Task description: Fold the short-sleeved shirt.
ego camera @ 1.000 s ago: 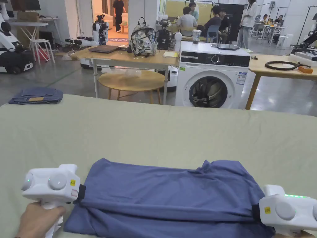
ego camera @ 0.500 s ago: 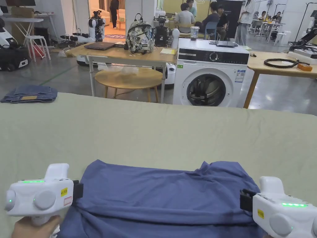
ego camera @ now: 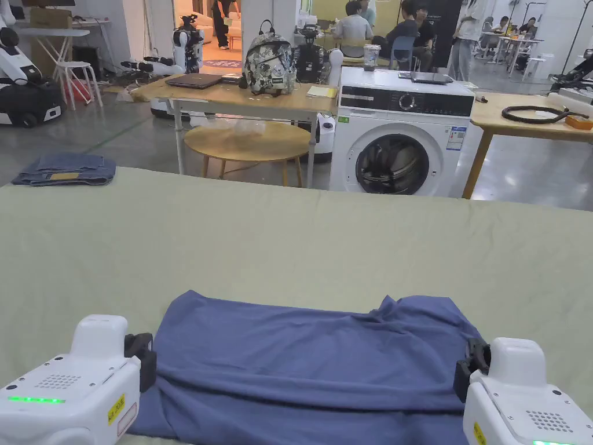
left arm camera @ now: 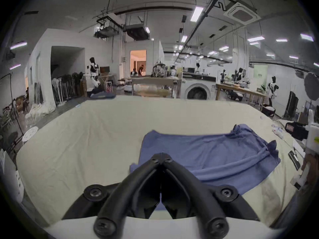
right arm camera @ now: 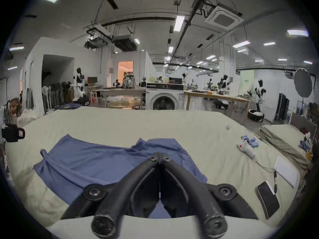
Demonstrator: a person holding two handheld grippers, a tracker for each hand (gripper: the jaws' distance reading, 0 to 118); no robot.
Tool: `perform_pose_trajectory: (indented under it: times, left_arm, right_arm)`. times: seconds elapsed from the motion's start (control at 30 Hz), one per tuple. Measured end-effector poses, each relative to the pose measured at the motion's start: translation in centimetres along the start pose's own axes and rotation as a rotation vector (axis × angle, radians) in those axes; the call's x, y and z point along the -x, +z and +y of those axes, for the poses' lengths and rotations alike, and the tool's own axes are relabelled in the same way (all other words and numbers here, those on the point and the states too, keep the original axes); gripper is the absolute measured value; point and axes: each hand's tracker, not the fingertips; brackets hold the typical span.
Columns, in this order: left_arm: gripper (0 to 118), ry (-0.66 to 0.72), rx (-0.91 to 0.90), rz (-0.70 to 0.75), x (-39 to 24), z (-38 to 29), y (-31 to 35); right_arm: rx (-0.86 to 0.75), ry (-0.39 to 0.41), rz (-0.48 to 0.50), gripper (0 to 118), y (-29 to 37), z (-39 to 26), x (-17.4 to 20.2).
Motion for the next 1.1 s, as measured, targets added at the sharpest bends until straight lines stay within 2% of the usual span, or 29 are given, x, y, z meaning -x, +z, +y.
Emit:
perform_pose_trajectory:
  times: [0.13,0.3,0.37,0.4,0.43,0.5,0.6,0.77,0.83,0.9,1.1]
  left_arm:
    - [0,0.074,0.163,-0.02,2.2,-0.5,-1.7]
    - [0,0.102,0.397,-0.046,5.0,-0.3,-6.3]
    - [24,0.117,0.484,-0.065,5.7,-0.3,-8.3]
    - [24,0.128,0.528,-0.055,5.9,-0.5,-8.9]
    - [29,0.13,0.556,-0.033,6.0,-0.6,-9.6]
    - [46,0.123,0.635,-0.029,6.2,-1.1,-11.0]
    - [50,0.062,0.772,0.039,4.7,-2.3,-11.5]
    - [47,0.002,0.722,0.088,2.8,-2.7,-10.9]
    - [27,-0.036,0.712,0.07,2.3,-2.9,-10.4]
    - [1,-0.017,0.692,0.067,2.5,-3.2,-9.9]
    - [0,0.045,0.604,0.02,4.5,-3.5,-7.6]
  right_arm:
    - [0.017,0.002,0.012,0,0.7,-0.6,0.2]
    - [0.05,-0.004,0.014,0,0.6,-1.4,-0.1]
    - [0.07,-0.006,0.009,0,0.6,-1.7,-0.4]
    - [0.076,-0.007,0.006,0,0.5,-1.9,-0.5]
    - [0.081,-0.008,0.004,0,0.5,-2.1,-0.7]
    - [0.094,-0.004,-0.006,0,0.6,-2.3,-1.0]
    - [0.106,-0.006,-0.014,0,0.7,-2.7,-1.6]
    - [0.139,-0.02,-0.029,0,0.5,-3.1,-2.7]
    - [0.159,-0.039,-0.028,0,0.4,-3.3,-3.3]
    - [0.184,-0.054,-0.033,0,0.2,-3.3,-4.1]
    - [0.311,-0.061,-0.036,2,-1.7,-3.0,-7.5]
